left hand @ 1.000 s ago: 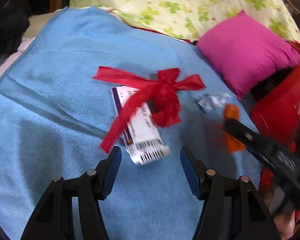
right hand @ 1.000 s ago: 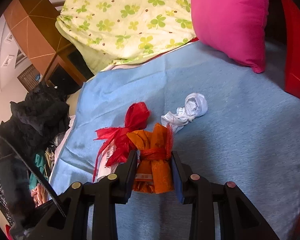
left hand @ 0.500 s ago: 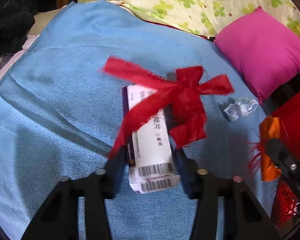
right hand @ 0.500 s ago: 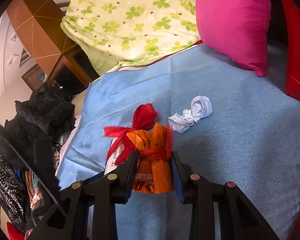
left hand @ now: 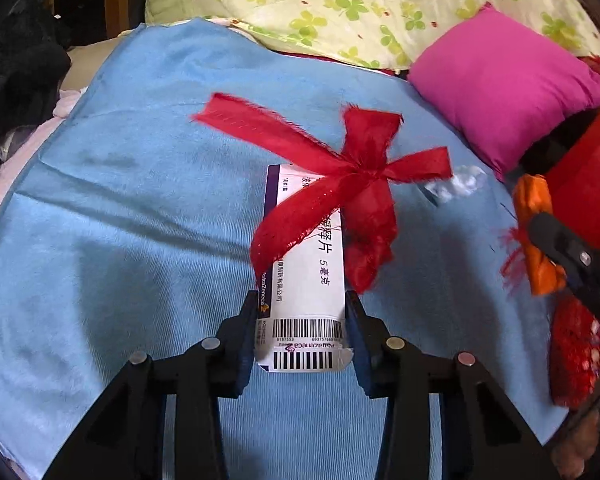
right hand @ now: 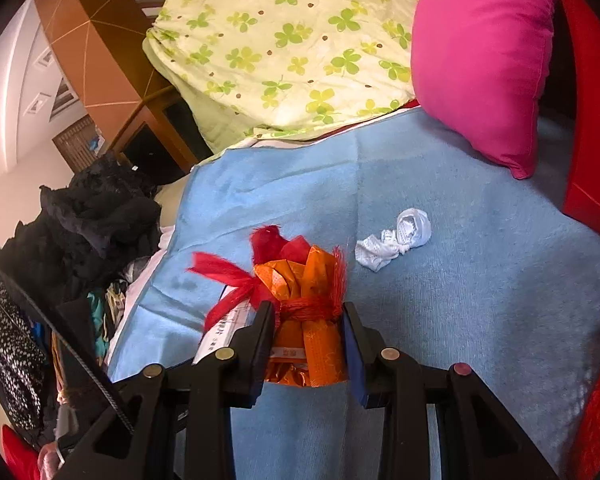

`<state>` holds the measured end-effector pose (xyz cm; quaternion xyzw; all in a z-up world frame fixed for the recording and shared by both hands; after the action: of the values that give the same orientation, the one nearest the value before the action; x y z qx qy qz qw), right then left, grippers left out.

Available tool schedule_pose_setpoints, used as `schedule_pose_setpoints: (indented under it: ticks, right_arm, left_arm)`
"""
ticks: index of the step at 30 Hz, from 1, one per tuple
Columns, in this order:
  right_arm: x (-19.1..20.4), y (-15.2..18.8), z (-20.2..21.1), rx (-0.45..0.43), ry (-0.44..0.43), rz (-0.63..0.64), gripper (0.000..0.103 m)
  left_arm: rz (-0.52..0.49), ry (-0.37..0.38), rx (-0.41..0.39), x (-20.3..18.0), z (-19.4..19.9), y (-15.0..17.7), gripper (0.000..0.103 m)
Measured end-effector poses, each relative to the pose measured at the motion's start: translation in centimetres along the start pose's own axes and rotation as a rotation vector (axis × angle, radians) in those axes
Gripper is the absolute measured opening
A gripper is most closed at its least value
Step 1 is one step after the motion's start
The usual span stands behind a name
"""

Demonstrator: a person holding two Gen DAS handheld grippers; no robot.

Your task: Collect trash

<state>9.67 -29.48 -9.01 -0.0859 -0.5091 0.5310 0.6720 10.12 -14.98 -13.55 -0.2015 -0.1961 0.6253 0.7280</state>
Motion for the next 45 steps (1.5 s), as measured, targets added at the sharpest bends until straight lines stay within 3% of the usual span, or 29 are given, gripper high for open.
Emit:
schedule_pose_setpoints:
  ticks: [5, 13, 17, 22, 25, 31, 33, 38, 45]
  right_arm:
    - [0.7, 1.4, 1.1, 0.028, 0.006, 0.01, 0.035]
    - [1.4, 3.6, 2.5, 0.056, 0.026, 0.023, 0.035]
    - [1.6, 4.3, 3.0, 0.06, 0.028, 0.0, 0.035]
    - [2.0, 4.1, 2.8, 0.059, 0.022, 0.011, 0.035]
    - [1.9, 4.2, 2.5, 0.066, 0.024, 0.006, 0.035]
    - [1.5, 4.0, 2.8, 0.067, 0.049, 0.033, 0.035]
    - [1.2, 3.9, 3.0, 0.064, 0.053, 0.028, 0.035]
    - [0.8, 3.4, 3.5, 0.044, 0.057, 0.006, 0.035]
    - [0.7, 3.3, 3.7, 0.04, 0.067, 0.006, 0.035]
  left_arm:
    - [-0.018, 0.023, 0.016, 0.9, 1.8, 2.7, 0.043]
    - [-0.007, 0.1, 0.113, 2.8, 2.2, 5.8, 0.046]
    - [0.014, 0.1, 0.117, 3.9, 2.2, 5.5, 0.063]
    - [0.036, 0.107, 0.105, 3.6, 1.4, 3.7, 0.063]
    - [0.033, 0.105, 0.131, 2.3, 1.2, 4.4, 0.063]
    - [-0.074, 0.102, 0.123, -0.2, 1.2, 5.6, 0.062]
    - [-0.071, 0.189, 0.131, -0.9, 1.8, 5.8, 0.055]
    - [-0.162, 0.372, 0.103, -3.0, 4.1, 6.6, 0.057]
    - [-0.067, 0.26, 0.144, -0.2, 2.1, 6.2, 0.06]
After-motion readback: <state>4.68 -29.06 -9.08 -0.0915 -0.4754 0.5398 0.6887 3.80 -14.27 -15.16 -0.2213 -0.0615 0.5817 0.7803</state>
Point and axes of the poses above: each gripper's, at about its wrist camera, not at the fingertips, and z roughly against the way its jaws point, x to its left, y to its underside, the point moved 9 cm from there along -z, roughly the way its jaws point, and after that the axes turned 14 degrees about -y, right-handed, at the moved point
